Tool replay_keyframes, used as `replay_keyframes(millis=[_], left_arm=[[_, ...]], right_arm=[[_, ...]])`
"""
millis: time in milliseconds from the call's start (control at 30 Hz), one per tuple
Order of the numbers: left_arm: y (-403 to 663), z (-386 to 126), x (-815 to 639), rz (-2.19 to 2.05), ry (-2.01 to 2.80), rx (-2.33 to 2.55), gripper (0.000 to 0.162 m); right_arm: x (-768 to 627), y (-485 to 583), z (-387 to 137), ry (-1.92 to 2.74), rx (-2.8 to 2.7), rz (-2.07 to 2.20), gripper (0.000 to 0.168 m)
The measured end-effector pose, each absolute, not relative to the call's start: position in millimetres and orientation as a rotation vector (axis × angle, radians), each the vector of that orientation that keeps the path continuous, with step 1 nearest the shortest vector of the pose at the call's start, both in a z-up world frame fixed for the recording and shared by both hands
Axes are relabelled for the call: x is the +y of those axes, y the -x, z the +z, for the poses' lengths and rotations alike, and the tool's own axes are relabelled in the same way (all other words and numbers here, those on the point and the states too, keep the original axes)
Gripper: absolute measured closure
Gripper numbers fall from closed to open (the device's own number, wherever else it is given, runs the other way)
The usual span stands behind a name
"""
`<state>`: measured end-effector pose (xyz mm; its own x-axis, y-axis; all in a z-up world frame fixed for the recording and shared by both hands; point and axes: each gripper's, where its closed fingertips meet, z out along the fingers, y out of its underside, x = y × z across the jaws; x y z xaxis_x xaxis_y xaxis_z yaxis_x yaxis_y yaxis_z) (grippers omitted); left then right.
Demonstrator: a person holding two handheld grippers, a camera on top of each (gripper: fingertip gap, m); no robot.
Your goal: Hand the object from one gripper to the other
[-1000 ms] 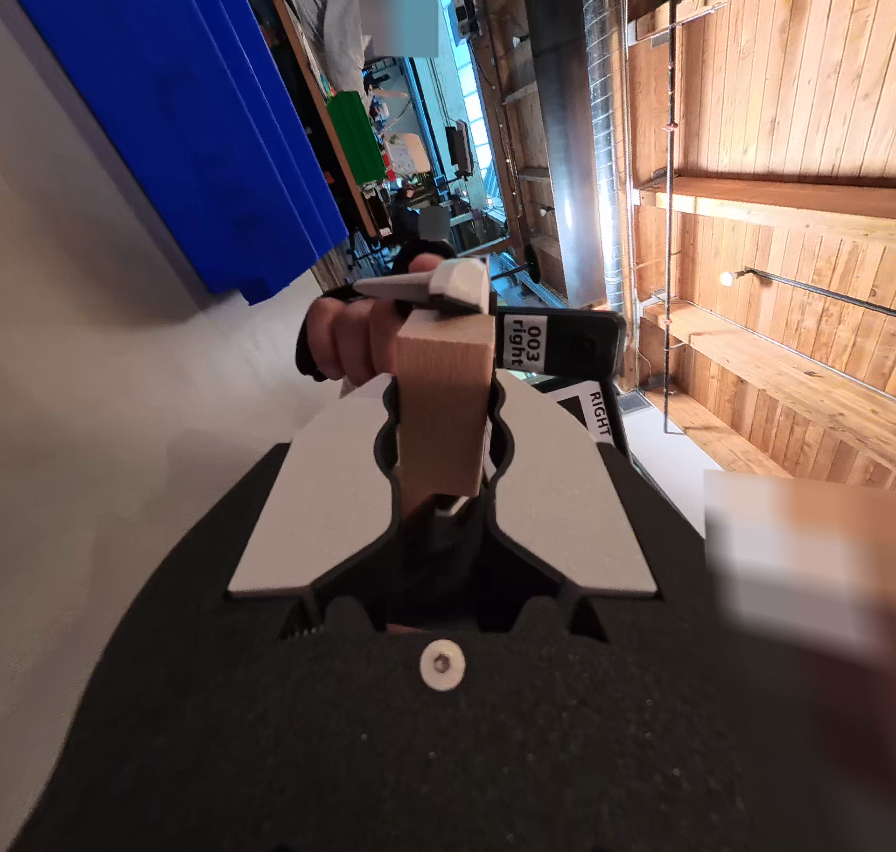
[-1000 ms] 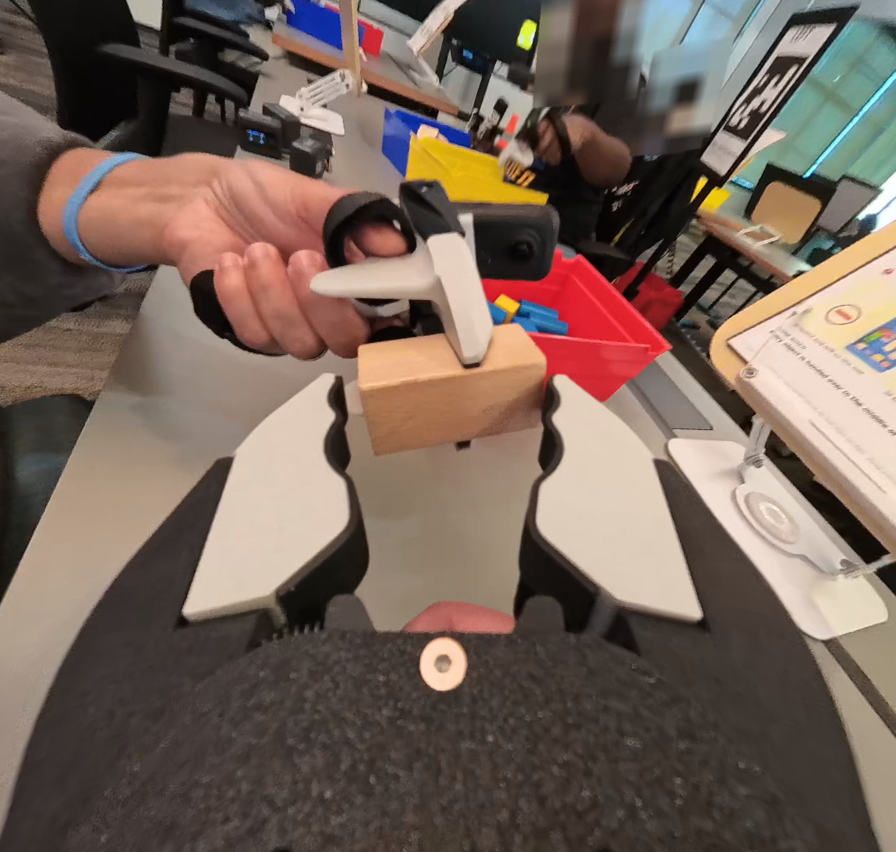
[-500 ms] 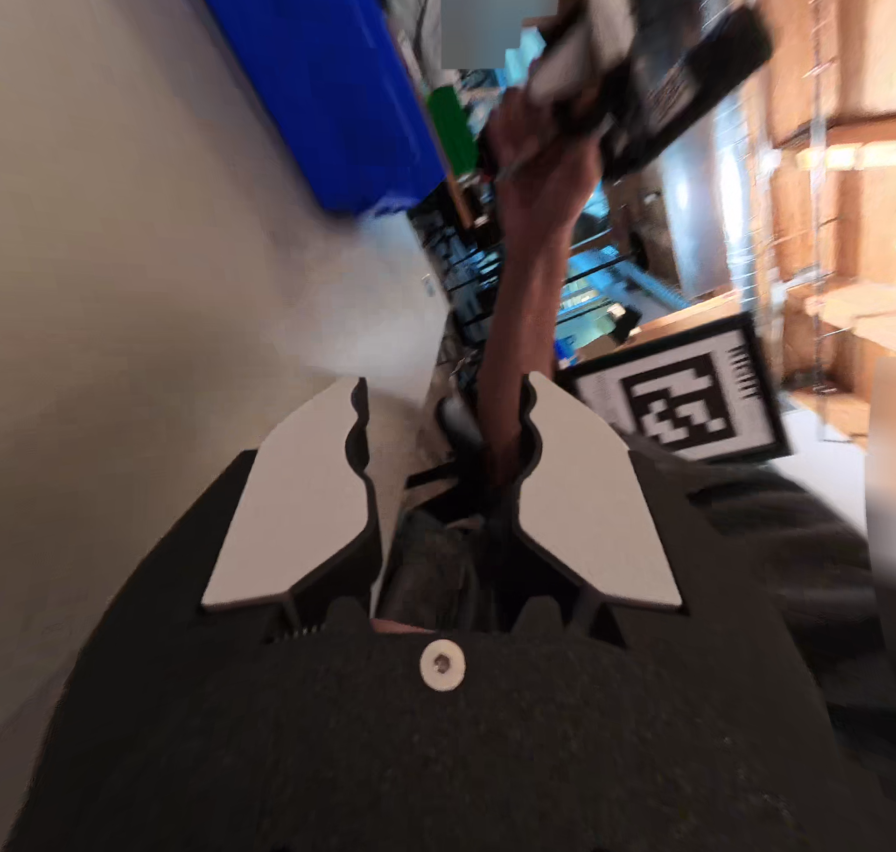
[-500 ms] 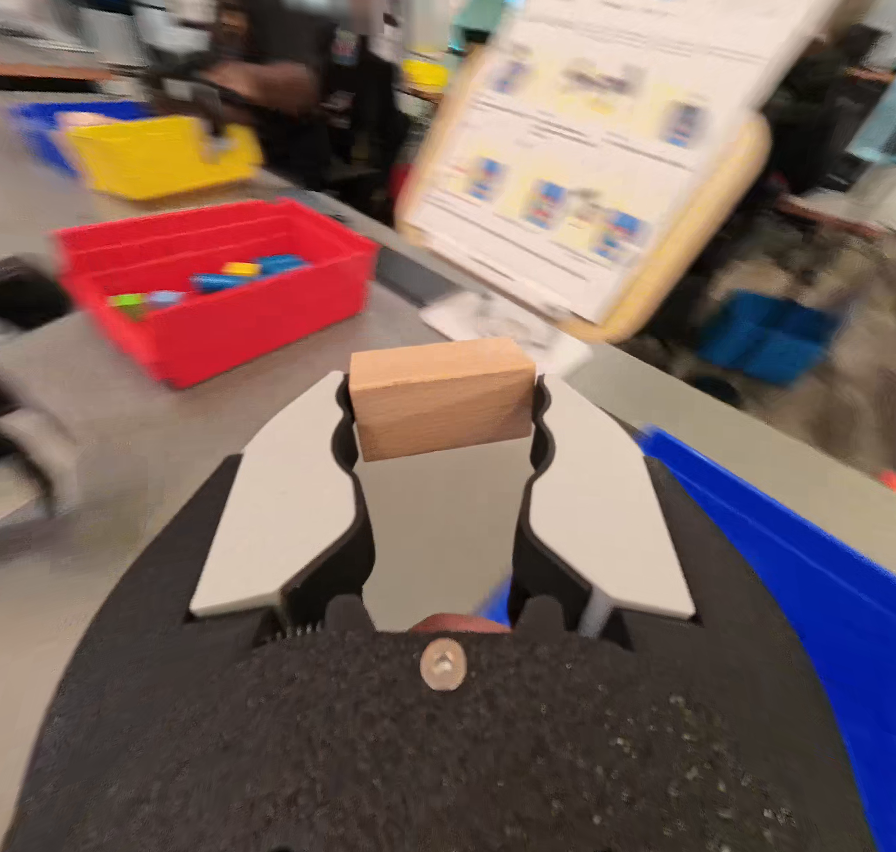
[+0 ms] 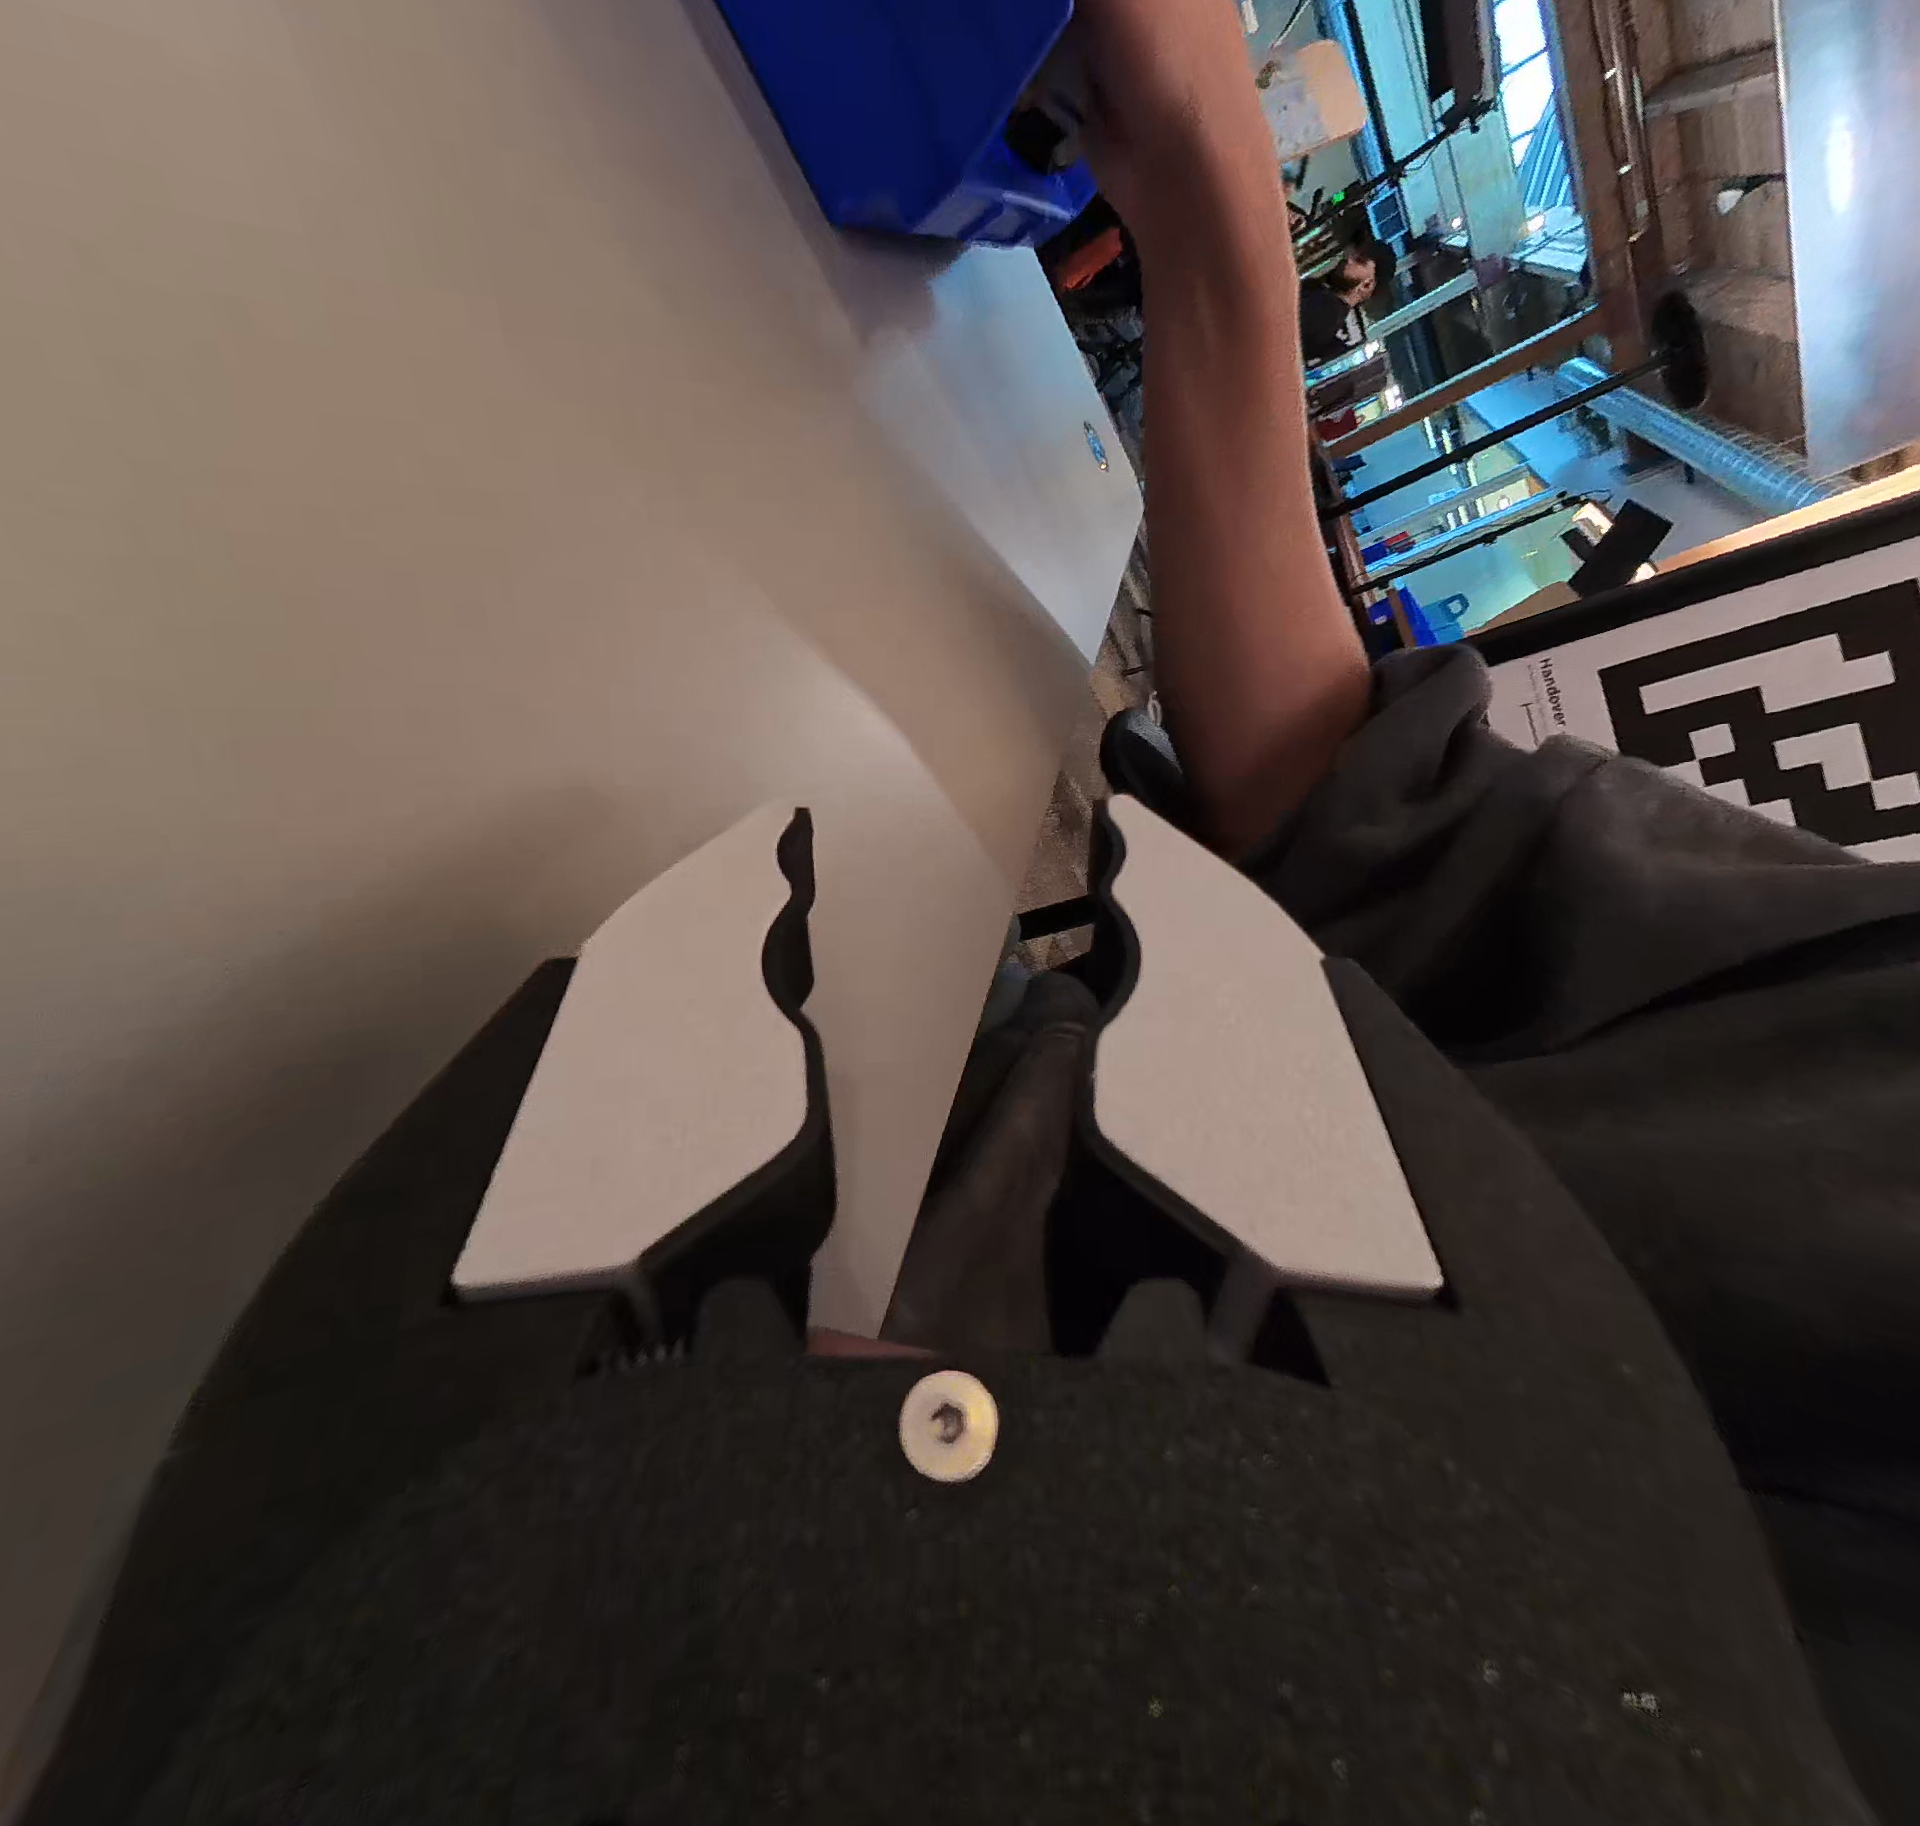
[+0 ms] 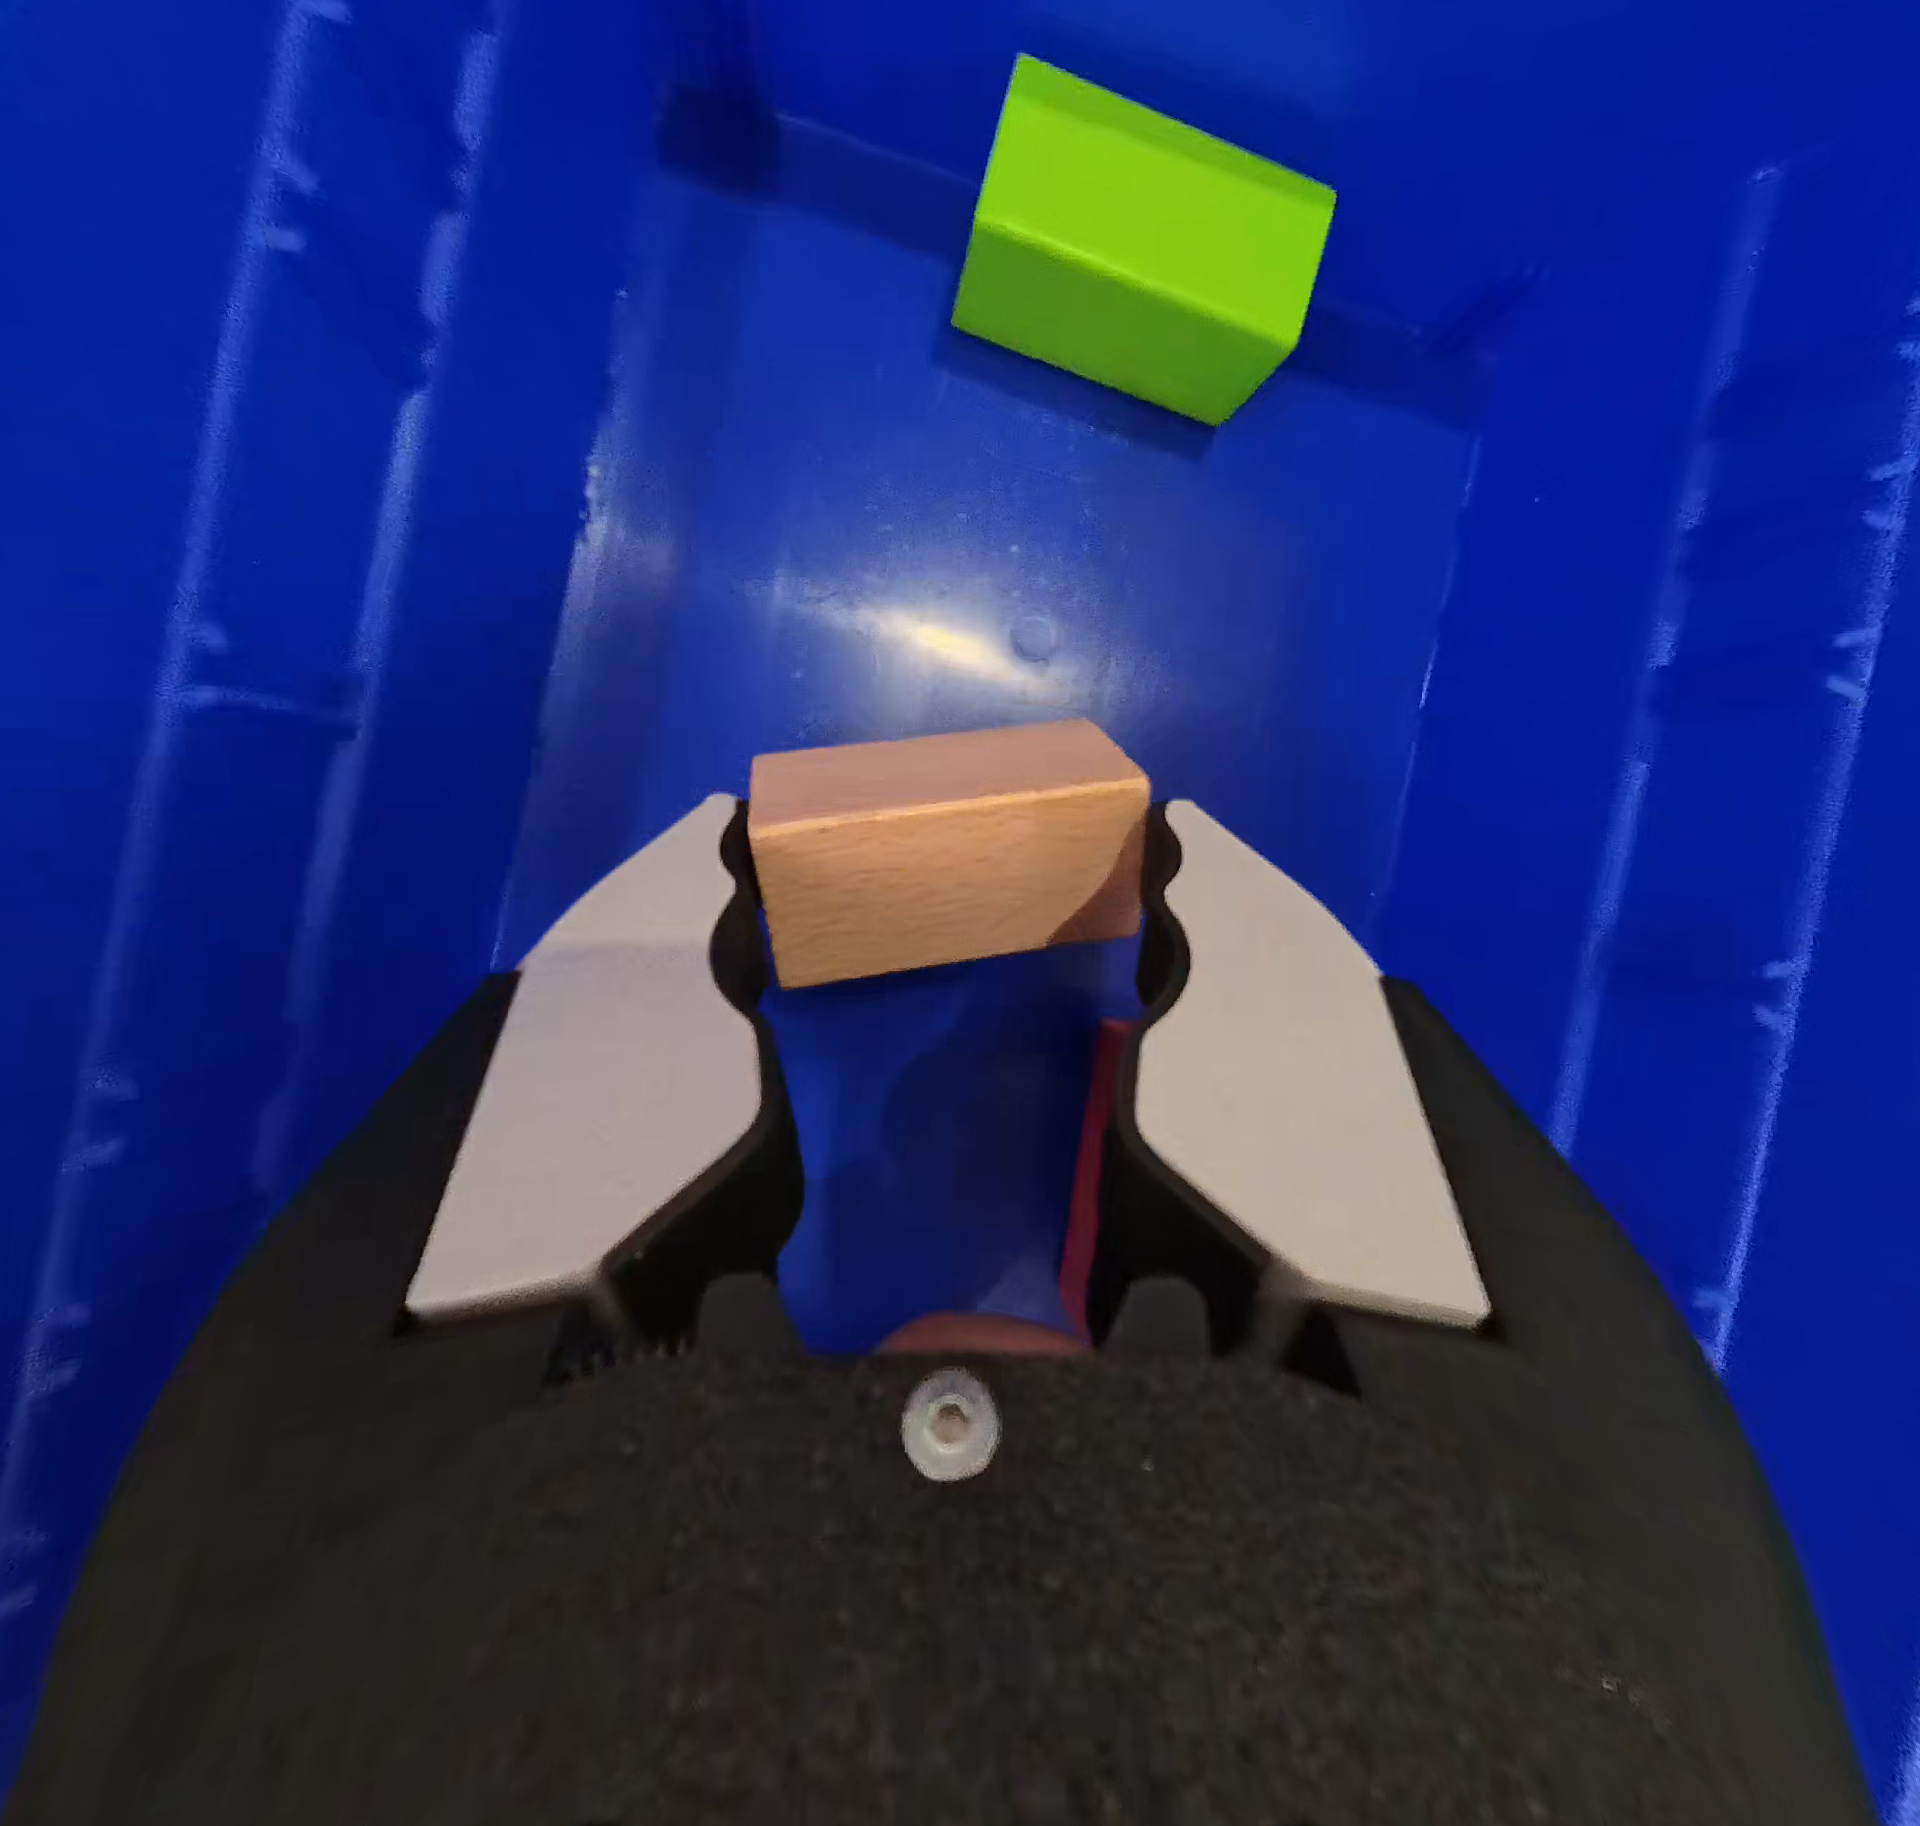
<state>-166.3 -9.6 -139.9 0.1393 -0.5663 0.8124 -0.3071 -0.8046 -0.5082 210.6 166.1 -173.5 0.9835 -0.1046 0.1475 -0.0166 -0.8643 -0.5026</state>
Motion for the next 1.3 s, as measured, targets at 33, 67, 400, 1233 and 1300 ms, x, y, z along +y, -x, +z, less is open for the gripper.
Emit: replay_keyframes(millis=[33,67,400,1233,1300], left_arm=[[166,-142,-10,-1.71,2.199,0.873,0.112],[167,-144,-12,-1.696,2.205,0.89,0.112],[169,-149,-10,-1.665,2.235,0.926,0.111],[308,-79,173,-0.432,2.317,0.733,0.118],[324,-85,212,-0.293,2.422,0.701,0.111]], right_arm=[[167,-212,-176,2.637,0.101,-0.23,0.097],[167,-213,-179,2.663,0.118,-0.223,0.097],[174,-216,-175,2.596,0.115,-0.243,0.094],[6,-53,-102,1.813,-0.023,0.23,0.1],[7,-51,-104,1.826,-0.067,0.198,0.103]])
